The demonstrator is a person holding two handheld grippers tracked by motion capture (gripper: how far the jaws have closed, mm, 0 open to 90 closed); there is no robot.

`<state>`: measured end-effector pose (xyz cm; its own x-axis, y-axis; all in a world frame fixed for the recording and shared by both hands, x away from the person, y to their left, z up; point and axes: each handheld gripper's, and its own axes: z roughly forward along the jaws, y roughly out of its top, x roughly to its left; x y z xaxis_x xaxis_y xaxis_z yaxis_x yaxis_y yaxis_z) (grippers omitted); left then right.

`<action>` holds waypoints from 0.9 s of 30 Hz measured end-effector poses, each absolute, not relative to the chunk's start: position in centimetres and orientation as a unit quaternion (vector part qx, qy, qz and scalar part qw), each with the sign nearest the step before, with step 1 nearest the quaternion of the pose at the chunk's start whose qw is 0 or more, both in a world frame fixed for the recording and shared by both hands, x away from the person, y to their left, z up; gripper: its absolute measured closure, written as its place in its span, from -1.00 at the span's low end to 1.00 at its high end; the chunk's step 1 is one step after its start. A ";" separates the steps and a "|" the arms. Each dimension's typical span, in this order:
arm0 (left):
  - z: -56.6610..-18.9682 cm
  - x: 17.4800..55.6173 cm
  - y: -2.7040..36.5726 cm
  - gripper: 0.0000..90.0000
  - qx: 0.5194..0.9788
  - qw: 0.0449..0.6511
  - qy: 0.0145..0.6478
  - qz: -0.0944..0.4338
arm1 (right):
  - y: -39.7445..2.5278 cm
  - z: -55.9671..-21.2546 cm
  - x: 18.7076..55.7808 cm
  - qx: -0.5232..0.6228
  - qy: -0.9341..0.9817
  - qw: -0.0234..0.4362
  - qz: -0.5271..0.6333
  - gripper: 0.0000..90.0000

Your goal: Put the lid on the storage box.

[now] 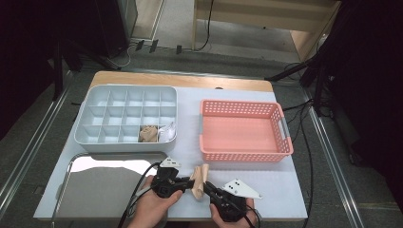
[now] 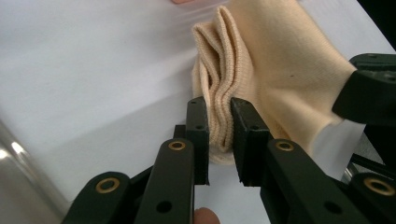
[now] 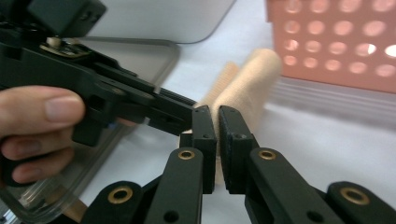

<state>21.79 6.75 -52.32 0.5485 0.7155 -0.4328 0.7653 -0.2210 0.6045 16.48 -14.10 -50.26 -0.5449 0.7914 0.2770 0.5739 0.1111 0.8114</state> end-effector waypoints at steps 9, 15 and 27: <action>-52.7 21.9 6.8 0.76 0.775 0.416 0.472 -0.049 | -12.3 -50.8 16.5 0.445 0.757 0.110 0.466 0.92; -52.8 22.2 7.0 0.77 0.772 0.418 0.474 -0.060 | -11.6 -51.5 16.4 0.430 0.774 0.114 0.450 0.92; -51.5 22.9 9.0 0.54 0.736 0.460 0.491 -0.073 | -11.2 -52.1 16.6 0.433 0.778 0.117 0.440 0.89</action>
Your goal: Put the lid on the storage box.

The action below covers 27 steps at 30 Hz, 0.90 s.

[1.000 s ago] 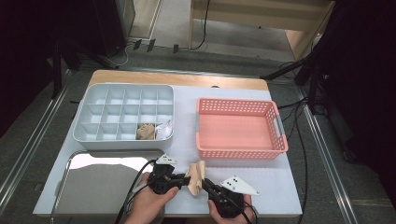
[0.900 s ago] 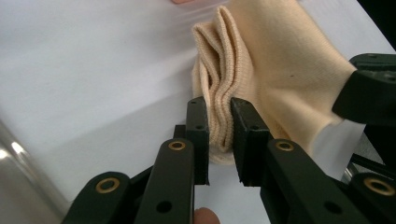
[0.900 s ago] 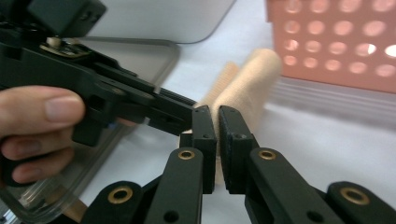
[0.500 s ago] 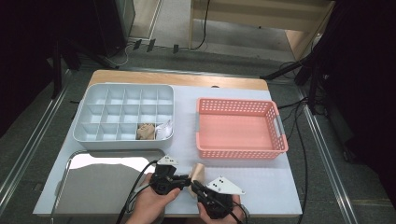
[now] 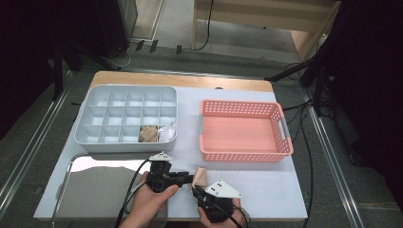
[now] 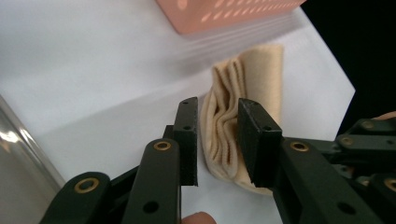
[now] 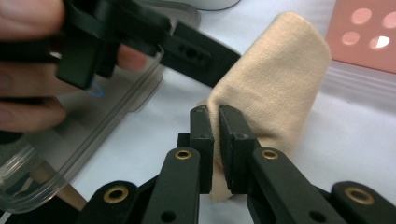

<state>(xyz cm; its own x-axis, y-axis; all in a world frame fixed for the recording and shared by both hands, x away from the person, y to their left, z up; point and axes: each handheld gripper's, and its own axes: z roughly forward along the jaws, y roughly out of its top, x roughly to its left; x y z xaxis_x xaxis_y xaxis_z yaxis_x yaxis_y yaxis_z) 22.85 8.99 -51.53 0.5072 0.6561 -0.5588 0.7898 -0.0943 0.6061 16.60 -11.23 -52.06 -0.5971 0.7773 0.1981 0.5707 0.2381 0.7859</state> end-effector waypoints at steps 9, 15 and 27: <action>-50.3 22.5 8.5 0.06 0.721 0.487 0.488 -0.069 | -10.5 -52.3 16.2 0.437 0.774 0.145 0.435 0.86; -51.4 23.4 7.3 0.62 0.740 0.453 0.493 -0.071 | -10.5 -52.3 15.9 0.430 0.776 0.146 0.439 0.71; -51.7 23.5 7.2 0.69 0.747 0.445 0.489 -0.068 | -11.1 -52.0 15.6 0.429 0.766 0.139 0.458 0.93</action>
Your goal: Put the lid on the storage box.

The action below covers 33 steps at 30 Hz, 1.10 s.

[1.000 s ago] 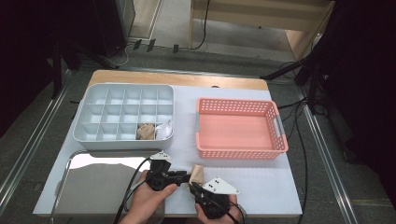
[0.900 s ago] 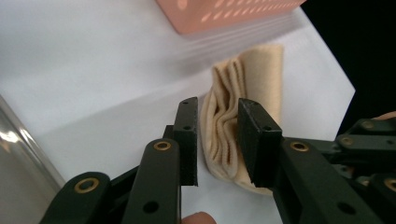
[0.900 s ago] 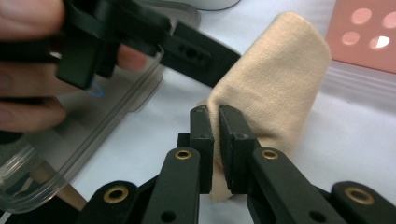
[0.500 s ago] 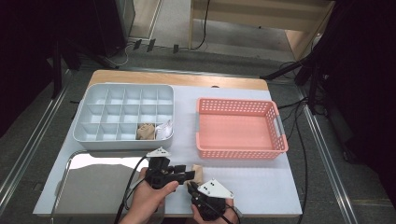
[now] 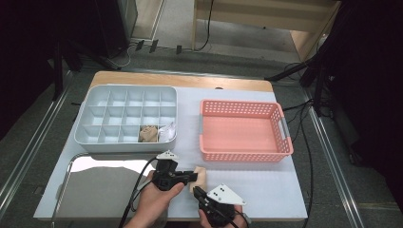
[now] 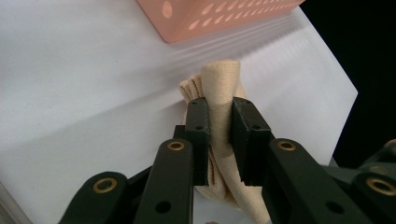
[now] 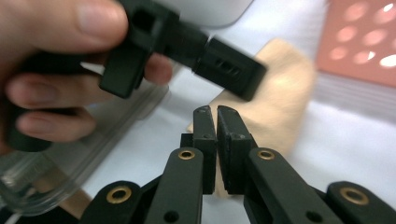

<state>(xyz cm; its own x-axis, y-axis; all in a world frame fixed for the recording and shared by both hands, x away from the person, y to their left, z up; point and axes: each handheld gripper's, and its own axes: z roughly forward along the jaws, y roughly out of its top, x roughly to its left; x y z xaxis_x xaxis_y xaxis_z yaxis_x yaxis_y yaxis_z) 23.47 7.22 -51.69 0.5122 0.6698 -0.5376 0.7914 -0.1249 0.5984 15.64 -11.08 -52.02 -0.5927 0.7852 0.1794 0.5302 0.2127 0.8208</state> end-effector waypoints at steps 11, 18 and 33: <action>-52.5 24.2 7.3 -0.02 0.743 0.429 0.506 -0.089 | -10.5 -53.0 15.9 0.430 0.772 0.147 0.445 1.00; -52.6 24.5 7.0 0.13 0.736 0.427 0.512 -0.117 | -10.6 -53.1 15.9 0.432 0.768 0.143 0.450 1.00; -52.8 24.4 6.9 0.68 0.744 0.434 0.494 -0.123 | -11.5 -53.1 16.0 0.427 0.765 0.119 0.466 0.89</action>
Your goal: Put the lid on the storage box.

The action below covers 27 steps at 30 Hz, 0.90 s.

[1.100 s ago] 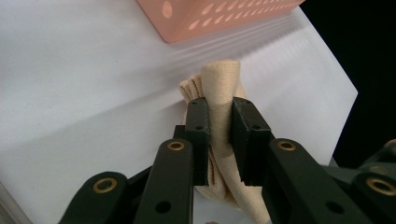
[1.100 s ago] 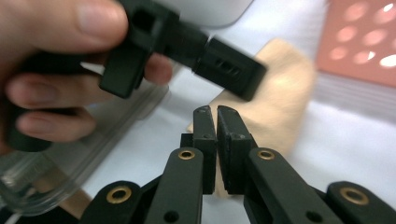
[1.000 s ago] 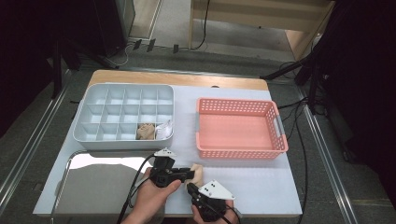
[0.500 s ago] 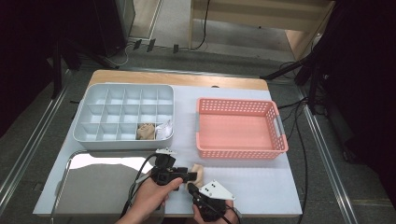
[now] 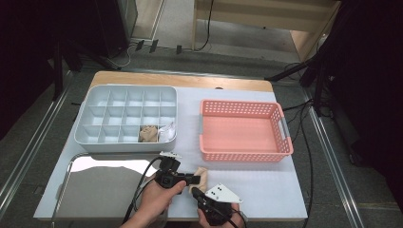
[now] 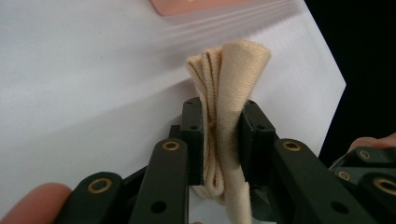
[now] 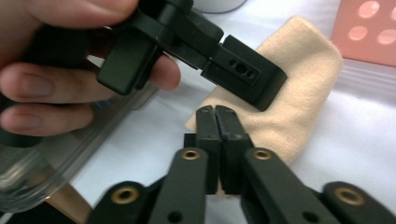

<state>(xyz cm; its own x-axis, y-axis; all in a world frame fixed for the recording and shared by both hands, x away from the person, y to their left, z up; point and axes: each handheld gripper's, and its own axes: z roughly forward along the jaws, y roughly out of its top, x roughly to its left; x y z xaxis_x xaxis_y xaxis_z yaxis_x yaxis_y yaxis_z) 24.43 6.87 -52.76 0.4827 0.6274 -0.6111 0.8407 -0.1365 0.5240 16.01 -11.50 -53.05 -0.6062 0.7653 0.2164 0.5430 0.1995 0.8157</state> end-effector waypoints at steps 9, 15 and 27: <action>-51.4 23.5 6.7 0.70 0.758 0.443 0.474 -0.063 | -13.2 -52.2 16.3 0.441 0.754 0.138 0.467 0.53; -50.5 23.2 7.4 0.70 0.756 0.451 0.473 -0.038 | -14.3 -52.0 16.7 0.460 0.739 0.163 0.464 0.13; -49.8 23.2 8.9 0.70 0.749 0.459 0.477 -0.028 | -17.3 -51.9 18.4 0.488 0.724 0.190 0.449 -0.14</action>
<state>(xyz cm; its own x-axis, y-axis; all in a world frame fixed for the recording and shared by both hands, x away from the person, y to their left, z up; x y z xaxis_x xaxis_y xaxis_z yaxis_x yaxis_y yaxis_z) 23.19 8.86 -49.84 0.5442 0.6886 -0.4793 0.7397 -0.1243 0.6613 18.42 -17.31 -51.91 -0.4507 0.8777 0.1630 0.5363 0.1204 0.8354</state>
